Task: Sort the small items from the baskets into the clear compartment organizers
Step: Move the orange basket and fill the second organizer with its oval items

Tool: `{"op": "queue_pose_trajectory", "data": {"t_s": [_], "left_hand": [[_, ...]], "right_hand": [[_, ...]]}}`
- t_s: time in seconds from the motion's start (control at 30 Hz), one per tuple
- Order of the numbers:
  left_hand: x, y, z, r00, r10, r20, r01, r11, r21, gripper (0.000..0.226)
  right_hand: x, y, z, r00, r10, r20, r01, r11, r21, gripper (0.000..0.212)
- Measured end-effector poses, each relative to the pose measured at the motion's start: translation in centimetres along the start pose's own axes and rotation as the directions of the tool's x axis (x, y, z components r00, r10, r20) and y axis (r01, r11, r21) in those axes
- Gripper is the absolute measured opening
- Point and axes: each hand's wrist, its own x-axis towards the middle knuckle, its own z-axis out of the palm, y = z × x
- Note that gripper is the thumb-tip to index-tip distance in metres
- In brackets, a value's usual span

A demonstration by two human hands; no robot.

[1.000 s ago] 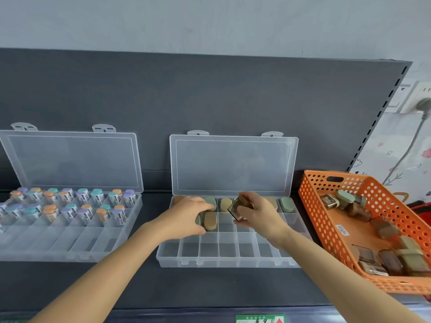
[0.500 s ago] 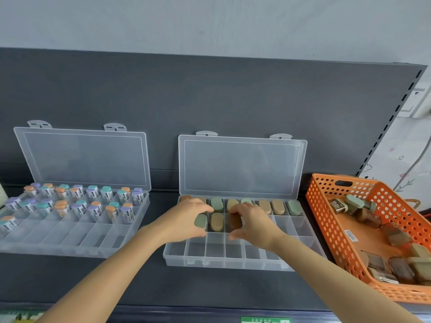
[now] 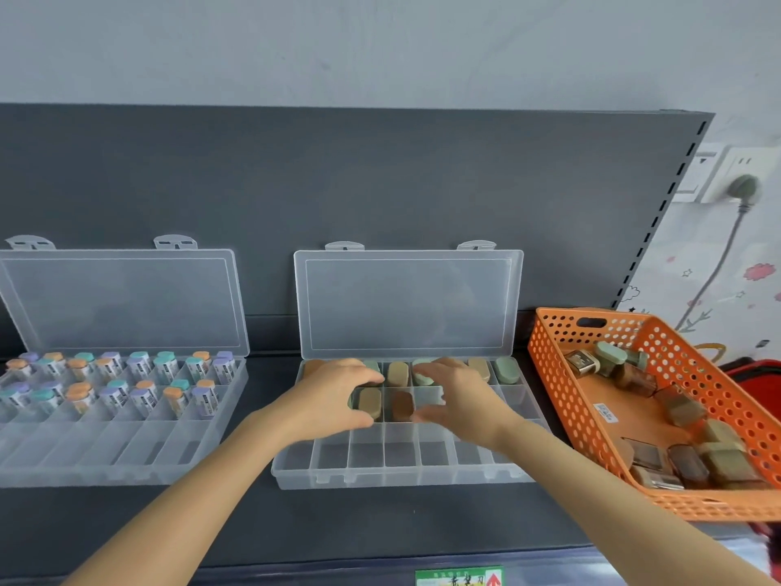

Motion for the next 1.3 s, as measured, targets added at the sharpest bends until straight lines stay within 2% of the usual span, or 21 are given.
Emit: {"op": "queue_pose_trajectory", "data": {"t_s": [0.17, 0.4, 0.63, 0.73, 0.8, 0.93, 1.03, 1.1, 1.17, 1.3], "left_hand": [[1.4, 3.3, 0.0, 0.999, 0.053, -0.010, -0.052, 0.994, 0.096, 0.061], [5.0, 9.5, 1.2, 0.976, 0.218, 0.010, -0.218, 0.972, 0.089, 0.062], [9.4, 16.6, 2.6, 0.934, 0.357, 0.016, -0.357, 0.930, 0.087, 0.059], [11.6, 19.4, 3.3, 0.928, 0.369, 0.040, -0.371, 0.924, 0.092, 0.057], [13.4, 21.0, 3.8, 0.930, 0.362, 0.071, -0.368, 0.920, 0.130, 0.052], [17.7, 23.0, 5.5, 0.936, 0.318, 0.152, -0.345, 0.914, 0.212, 0.036], [20.8, 24.1, 6.9, 0.947, 0.276, 0.165, -0.312, 0.912, 0.265, 0.019], [22.5, 24.7, 7.9, 0.964, 0.229, 0.138, -0.261, 0.918, 0.298, 0.021], [23.8, 25.0, 8.8, 0.983, 0.164, 0.085, -0.182, 0.936, 0.300, 0.022], [25.9, 25.3, 10.4, 0.994, 0.033, 0.108, -0.062, 0.959, 0.276, 0.052]], "right_hand": [[-2.4, 2.2, -3.8, 0.995, 0.016, -0.098, -0.022, 0.998, -0.065, 0.056], [-6.4, 7.2, -8.7, 0.963, 0.131, -0.234, -0.169, 0.974, -0.151, 0.048], [-9.2, 13.5, -12.4, 0.922, 0.299, -0.248, -0.340, 0.929, -0.146, 0.041], [-9.9, 16.0, -13.7, 0.912, 0.345, -0.223, -0.382, 0.912, -0.149, 0.025], [-9.9, 17.6, -14.4, 0.910, 0.371, -0.185, -0.399, 0.905, -0.146, 0.009], [-8.5, 20.6, -15.0, 0.890, 0.429, -0.156, -0.447, 0.888, -0.108, 0.034], [-7.2, 22.0, -15.0, 0.888, 0.431, -0.159, -0.447, 0.891, -0.085, 0.032], [-6.5, 22.9, -15.1, 0.891, 0.428, -0.154, -0.441, 0.895, -0.062, 0.020], [-5.9, 23.7, -15.2, 0.885, 0.440, -0.154, -0.450, 0.892, -0.042, 0.018], [-4.9, 25.5, -15.0, 0.887, 0.438, -0.146, -0.447, 0.894, -0.027, 0.028]]}}
